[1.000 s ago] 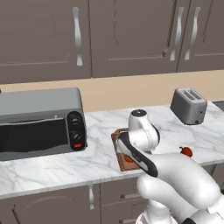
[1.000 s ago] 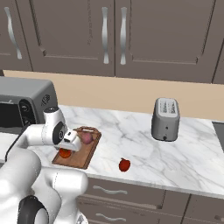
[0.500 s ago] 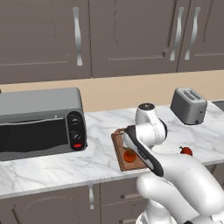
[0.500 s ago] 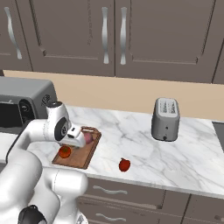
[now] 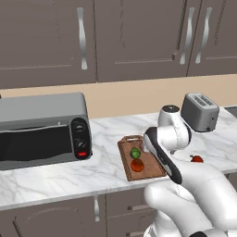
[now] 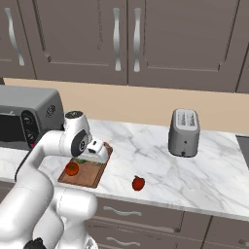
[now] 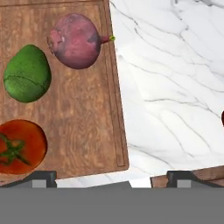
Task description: Place the avocado, onion, tomato, and bell pepper on the cutting board.
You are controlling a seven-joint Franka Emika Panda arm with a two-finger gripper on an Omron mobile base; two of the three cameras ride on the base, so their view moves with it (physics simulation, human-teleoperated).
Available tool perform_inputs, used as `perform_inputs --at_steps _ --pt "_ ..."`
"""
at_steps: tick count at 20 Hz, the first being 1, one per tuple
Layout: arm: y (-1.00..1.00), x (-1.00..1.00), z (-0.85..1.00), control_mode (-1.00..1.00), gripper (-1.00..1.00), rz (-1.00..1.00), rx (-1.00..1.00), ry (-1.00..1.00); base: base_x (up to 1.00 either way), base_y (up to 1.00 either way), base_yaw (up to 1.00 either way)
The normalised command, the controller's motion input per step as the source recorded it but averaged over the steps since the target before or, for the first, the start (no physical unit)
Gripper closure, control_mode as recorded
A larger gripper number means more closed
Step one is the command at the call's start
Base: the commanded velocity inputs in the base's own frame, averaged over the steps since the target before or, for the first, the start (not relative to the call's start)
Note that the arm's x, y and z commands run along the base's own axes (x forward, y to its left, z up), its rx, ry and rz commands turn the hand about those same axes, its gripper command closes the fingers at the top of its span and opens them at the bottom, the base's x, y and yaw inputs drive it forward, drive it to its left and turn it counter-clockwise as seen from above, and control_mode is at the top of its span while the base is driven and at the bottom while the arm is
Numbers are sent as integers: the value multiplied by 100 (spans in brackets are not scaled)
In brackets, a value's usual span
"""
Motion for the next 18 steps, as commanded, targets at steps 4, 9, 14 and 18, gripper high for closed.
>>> perform_inputs --at_steps 4,9,14,18 --pt "-59 -10 2 -100 -100 0 0 0 0 0 0" --pt "-63 -11 0 -100 -100 0 0 -2 0 0 0" --pt "-60 -11 0 -100 -100 0 0 -4 0 0 0" --pt "-57 -11 0 -100 -100 0 0 -4 0 0 0"
